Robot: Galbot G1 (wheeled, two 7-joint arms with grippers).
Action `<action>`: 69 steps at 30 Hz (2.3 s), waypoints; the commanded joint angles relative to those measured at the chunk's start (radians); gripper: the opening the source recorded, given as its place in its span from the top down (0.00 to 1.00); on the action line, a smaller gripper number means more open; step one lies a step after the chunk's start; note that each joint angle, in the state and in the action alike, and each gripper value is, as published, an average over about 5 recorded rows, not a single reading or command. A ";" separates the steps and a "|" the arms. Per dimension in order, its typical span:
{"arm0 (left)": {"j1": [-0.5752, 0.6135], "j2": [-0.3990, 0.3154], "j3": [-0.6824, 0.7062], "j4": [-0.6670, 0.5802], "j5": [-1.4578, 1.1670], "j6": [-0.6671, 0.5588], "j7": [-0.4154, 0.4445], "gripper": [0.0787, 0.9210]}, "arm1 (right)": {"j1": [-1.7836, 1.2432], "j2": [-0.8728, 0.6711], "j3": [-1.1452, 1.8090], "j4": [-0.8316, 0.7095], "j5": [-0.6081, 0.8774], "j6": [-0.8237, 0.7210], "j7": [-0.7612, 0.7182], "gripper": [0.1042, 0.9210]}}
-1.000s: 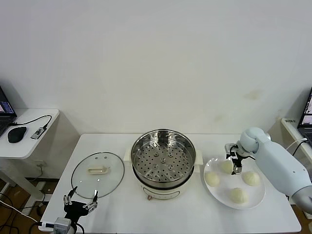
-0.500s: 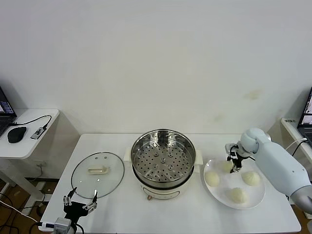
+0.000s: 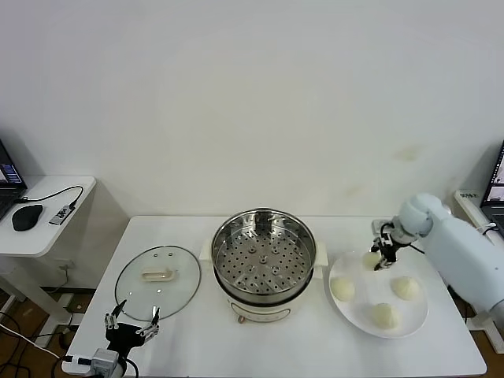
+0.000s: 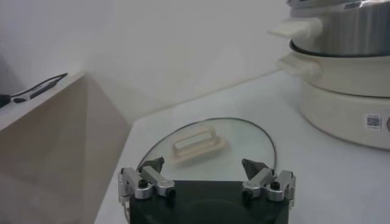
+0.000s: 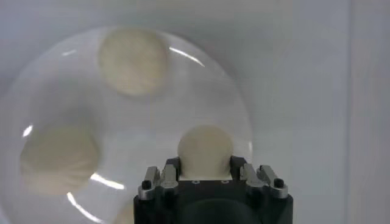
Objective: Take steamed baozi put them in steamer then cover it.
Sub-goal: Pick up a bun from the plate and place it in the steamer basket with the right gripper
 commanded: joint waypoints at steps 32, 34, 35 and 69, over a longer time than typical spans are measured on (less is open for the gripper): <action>0.021 -0.027 -0.064 -0.044 0.028 0.010 -0.038 0.12 | 0.391 0.449 -0.427 -0.073 0.124 1.039 -0.051 0.49; 0.022 -0.029 -0.063 -0.044 0.030 0.010 -0.038 0.12 | 0.381 0.447 -0.434 -0.047 0.092 1.039 -0.039 0.49; 0.023 -0.030 -0.062 -0.043 0.031 0.009 -0.038 0.12 | 0.376 0.450 -0.432 -0.042 0.067 1.039 -0.033 0.49; 0.009 -0.041 -0.045 -0.016 0.039 0.006 -0.039 0.12 | 0.237 0.586 -0.358 -0.244 -0.281 1.039 0.161 0.49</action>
